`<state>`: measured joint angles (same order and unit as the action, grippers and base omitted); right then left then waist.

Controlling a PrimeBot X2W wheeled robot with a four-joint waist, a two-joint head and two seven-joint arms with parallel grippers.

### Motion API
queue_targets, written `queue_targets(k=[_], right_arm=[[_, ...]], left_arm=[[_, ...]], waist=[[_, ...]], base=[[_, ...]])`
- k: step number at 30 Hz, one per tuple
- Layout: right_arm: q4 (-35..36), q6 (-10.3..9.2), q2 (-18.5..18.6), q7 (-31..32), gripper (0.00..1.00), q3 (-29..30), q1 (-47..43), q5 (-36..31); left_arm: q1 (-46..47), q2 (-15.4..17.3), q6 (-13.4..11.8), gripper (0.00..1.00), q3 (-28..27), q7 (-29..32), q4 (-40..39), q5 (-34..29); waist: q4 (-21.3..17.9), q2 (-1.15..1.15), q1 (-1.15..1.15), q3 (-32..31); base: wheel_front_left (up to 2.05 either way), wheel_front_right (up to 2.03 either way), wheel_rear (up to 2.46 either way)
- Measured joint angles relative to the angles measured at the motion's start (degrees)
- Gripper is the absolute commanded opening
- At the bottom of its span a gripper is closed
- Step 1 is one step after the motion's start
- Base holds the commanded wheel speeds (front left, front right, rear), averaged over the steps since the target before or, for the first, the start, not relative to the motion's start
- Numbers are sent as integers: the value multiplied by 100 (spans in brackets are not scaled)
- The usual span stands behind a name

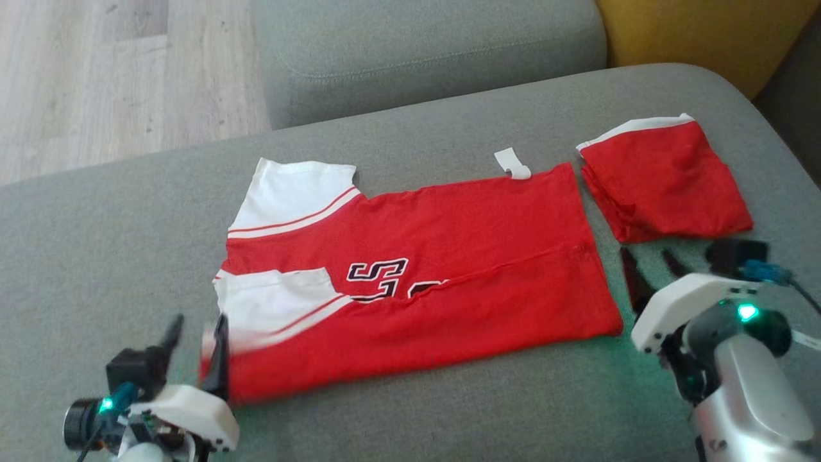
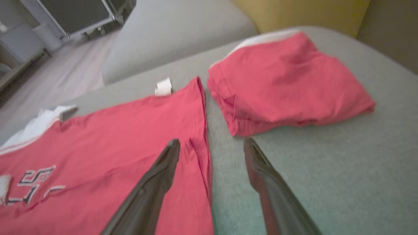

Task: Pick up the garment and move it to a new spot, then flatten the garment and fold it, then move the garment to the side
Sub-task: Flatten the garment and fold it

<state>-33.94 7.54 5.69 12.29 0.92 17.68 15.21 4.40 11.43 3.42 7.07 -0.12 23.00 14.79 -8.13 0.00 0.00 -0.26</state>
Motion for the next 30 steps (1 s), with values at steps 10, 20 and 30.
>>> queue_targets(k=[10,20,30], right_arm=[[661,0,-167,-1958,100,7,-21,118],[883,0,-230,-2503,100,-47,612,119],[933,0,-238,-2620,100,-278,1140,305]], left_arm=[[564,-336,-76,100,-356,-1406,-642,186],[2423,442,368,100,311,-459,-188,-115],[4137,1485,415,100,1697,1513,883,722]], waist=[[-68,0,0,307],[-238,0,1,1164],[-529,0,2,1916]], base=[[0,0,0],[0,0,0],[0,0,0]])
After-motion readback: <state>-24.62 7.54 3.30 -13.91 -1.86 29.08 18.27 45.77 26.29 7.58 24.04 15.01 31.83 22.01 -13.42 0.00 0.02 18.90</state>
